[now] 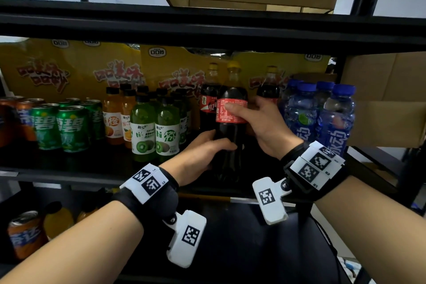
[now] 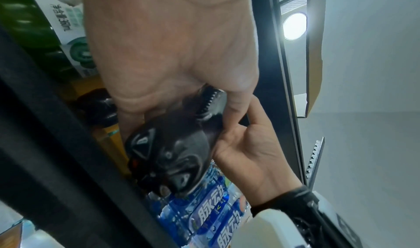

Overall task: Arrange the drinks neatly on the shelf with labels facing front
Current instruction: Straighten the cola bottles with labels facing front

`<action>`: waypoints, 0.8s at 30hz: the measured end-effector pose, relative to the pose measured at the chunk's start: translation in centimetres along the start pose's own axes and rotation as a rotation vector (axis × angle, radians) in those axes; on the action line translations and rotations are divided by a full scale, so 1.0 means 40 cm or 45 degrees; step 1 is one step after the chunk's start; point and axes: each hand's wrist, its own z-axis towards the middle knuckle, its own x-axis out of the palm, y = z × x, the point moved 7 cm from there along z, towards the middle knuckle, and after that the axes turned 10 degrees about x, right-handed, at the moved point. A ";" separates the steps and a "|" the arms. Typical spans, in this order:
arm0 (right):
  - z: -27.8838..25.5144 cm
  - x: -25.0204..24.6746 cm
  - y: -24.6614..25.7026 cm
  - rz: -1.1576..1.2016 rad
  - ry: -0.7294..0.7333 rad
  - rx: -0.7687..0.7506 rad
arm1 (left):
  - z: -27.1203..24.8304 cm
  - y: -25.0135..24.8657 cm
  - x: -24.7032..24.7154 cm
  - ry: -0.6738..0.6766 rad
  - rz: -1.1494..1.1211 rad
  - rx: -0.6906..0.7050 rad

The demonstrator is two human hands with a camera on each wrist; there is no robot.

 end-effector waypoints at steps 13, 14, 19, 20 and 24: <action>-0.010 0.006 0.016 -0.212 -0.007 -0.045 | -0.005 0.000 -0.006 0.036 0.098 -0.003; -0.008 0.004 0.014 -0.196 -0.028 -0.055 | -0.006 -0.002 -0.005 0.045 0.082 -0.012; -0.004 0.003 -0.008 -0.160 -0.045 -0.028 | 0.000 0.004 -0.026 -0.052 0.099 0.100; -0.006 0.006 -0.009 -0.198 -0.045 -0.020 | 0.002 0.005 -0.030 -0.084 0.106 0.126; -0.010 0.006 -0.005 -0.221 -0.065 -0.006 | 0.001 -0.004 -0.040 -0.188 0.155 0.216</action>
